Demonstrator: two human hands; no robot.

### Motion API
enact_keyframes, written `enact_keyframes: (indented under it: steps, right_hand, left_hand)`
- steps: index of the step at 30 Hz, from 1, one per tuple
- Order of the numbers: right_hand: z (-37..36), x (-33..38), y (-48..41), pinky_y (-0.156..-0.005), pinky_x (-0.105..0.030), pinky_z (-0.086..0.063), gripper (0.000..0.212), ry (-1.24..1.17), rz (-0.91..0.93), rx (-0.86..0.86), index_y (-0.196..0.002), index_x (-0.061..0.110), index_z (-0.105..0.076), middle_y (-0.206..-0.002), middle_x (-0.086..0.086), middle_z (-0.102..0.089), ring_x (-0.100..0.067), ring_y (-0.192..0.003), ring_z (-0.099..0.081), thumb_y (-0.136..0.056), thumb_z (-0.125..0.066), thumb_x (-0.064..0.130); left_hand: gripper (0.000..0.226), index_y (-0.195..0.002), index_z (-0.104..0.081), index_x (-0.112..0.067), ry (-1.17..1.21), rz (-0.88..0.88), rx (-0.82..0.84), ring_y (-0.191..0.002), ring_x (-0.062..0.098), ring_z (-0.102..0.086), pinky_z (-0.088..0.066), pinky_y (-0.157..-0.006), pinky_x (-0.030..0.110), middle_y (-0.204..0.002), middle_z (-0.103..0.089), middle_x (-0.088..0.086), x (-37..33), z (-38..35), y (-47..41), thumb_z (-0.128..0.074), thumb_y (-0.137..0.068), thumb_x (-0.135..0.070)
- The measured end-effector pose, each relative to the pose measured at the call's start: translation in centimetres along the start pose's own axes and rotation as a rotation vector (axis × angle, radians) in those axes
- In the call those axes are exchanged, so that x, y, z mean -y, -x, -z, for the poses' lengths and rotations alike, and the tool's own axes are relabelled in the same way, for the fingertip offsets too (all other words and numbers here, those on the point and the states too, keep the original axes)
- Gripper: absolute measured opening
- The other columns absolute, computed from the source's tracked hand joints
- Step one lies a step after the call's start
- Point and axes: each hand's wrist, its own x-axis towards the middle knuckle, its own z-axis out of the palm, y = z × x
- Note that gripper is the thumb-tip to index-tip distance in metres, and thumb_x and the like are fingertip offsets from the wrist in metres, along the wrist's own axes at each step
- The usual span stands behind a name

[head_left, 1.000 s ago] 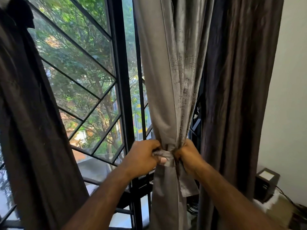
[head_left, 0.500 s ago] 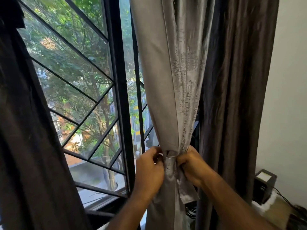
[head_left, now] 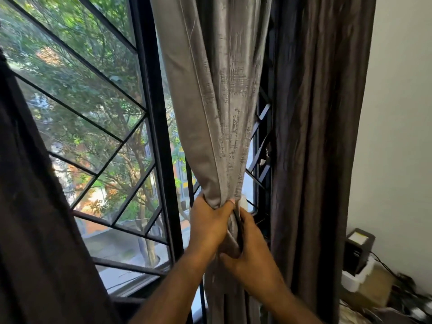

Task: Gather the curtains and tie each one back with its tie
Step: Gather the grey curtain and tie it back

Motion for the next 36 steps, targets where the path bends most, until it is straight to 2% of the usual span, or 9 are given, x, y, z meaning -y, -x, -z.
enact_keyframes:
  steps: [4, 7, 11, 16, 18, 22, 28, 33, 36]
  right_hand:
    - [1.8, -1.6, 1.6, -0.069, -0.015, -0.048, 0.044, 0.334, -0.004, -0.222, -0.111, 0.052, -0.046, -0.100, 0.034, -0.056, 0.004, -0.091, -0.061, -0.086, -0.069, 0.025]
    - [3.7, -2.6, 1.3, -0.060, -0.023, -0.050, 0.013, 0.359, -0.012, -0.255, -0.085, 0.036, -0.059, -0.074, 0.020, -0.067, 0.000, -0.070, -0.065, -0.090, -0.070, 0.031]
    - [6.1, -1.8, -0.1, -0.057, -0.018, -0.049, 0.012, -0.208, -0.023, -0.191, -0.085, 0.012, -0.072, -0.073, -0.001, -0.073, -0.008, -0.061, -0.064, -0.081, -0.076, 0.001]
    - [8.1, -1.3, -0.5, -0.081, -0.026, -0.056, 0.044, -0.604, -0.015, 0.027, -0.108, -0.003, -0.073, -0.119, -0.007, -0.072, -0.022, -0.103, -0.070, -0.065, -0.076, -0.010]
    - [8.3, -1.3, -0.7, -0.083, -0.028, -0.057, 0.045, -0.596, 0.002, 0.061, -0.107, -0.001, -0.074, -0.124, -0.008, -0.070, -0.026, -0.108, -0.070, -0.063, -0.076, -0.013]
    - [8.4, -0.6, -1.5, -0.077, -0.033, -0.056, 0.014, -0.411, 0.129, -0.003, -0.092, 0.005, -0.079, -0.096, -0.017, -0.075, -0.029, -0.087, -0.071, -0.083, -0.069, 0.003]
    - [9.0, 0.8, -2.8, -0.090, -0.038, -0.056, 0.012, -0.432, 0.129, 0.089, -0.091, -0.003, -0.078, -0.121, -0.011, -0.065, -0.026, -0.115, -0.065, -0.085, -0.069, 0.001]
    - [7.9, 2.0, -4.1, -0.082, -0.034, -0.059, 0.023, -0.397, 0.070, 0.065, -0.100, 0.004, -0.075, -0.111, -0.015, -0.065, -0.031, -0.102, -0.070, -0.079, -0.077, -0.004]
    - [6.3, 2.1, -4.2, -0.075, -0.033, -0.060, 0.023, -0.410, -0.010, -0.104, -0.093, 0.004, -0.074, -0.094, -0.023, -0.071, -0.033, -0.086, -0.073, -0.076, -0.077, -0.010]
  left_hand:
    - [0.031, -0.112, -0.066, -0.021, 0.052, 0.001, -0.035, -0.088, 0.005, -0.072, -0.057, -0.074, 0.021, -0.094, -0.074, -0.013, 0.0, 0.6, -0.7, -0.075, -0.083, -0.014]
    - [0.034, -0.118, -0.065, -0.019, 0.057, 0.031, 0.014, -0.093, 0.009, -0.072, -0.057, -0.087, 0.034, -0.097, -0.076, -0.010, 0.2, 1.3, -1.1, -0.072, -0.086, -0.011]
    - [0.034, -0.121, -0.065, -0.019, 0.057, 0.002, 0.098, -0.092, 0.002, -0.071, -0.054, -0.083, 0.028, -0.097, -0.077, -0.014, 0.3, 1.5, -1.1, -0.070, -0.088, -0.014]
    - [0.039, -0.122, -0.066, -0.014, 0.107, 0.004, 0.200, -0.101, 0.011, -0.072, -0.055, -0.090, 0.031, -0.106, -0.077, -0.005, 0.2, 1.7, -1.0, -0.075, -0.084, -0.013]
    - [0.043, -0.116, -0.067, -0.009, 0.124, 0.006, 0.234, -0.095, 0.016, -0.074, -0.057, -0.082, 0.030, -0.101, -0.078, 0.001, 0.2, 1.9, -1.0, -0.080, -0.075, -0.013]
    - [0.039, -0.110, -0.068, -0.007, 0.078, 0.003, 0.215, -0.088, 0.018, -0.076, -0.060, -0.076, 0.031, -0.094, -0.079, 0.002, 0.4, 2.0, -0.9, -0.080, -0.074, 0.001]
    - [0.032, -0.112, -0.069, -0.016, -0.020, 0.001, 0.125, -0.088, 0.011, -0.074, -0.058, -0.082, 0.034, -0.093, -0.078, -0.007, 0.5, 1.9, -1.1, -0.071, -0.083, -0.001]
    - [0.032, -0.111, -0.069, -0.015, -0.010, 0.011, 0.129, -0.086, 0.010, -0.074, -0.058, -0.079, 0.032, -0.091, -0.078, -0.006, 0.1, 1.9, -0.9, -0.067, -0.084, 0.001]
    - [0.031, -0.111, -0.069, -0.014, 0.012, 0.031, 0.139, -0.085, 0.010, -0.074, -0.056, -0.076, 0.028, -0.090, -0.078, -0.005, 0.1, 1.8, -0.8, -0.067, -0.084, 0.002]
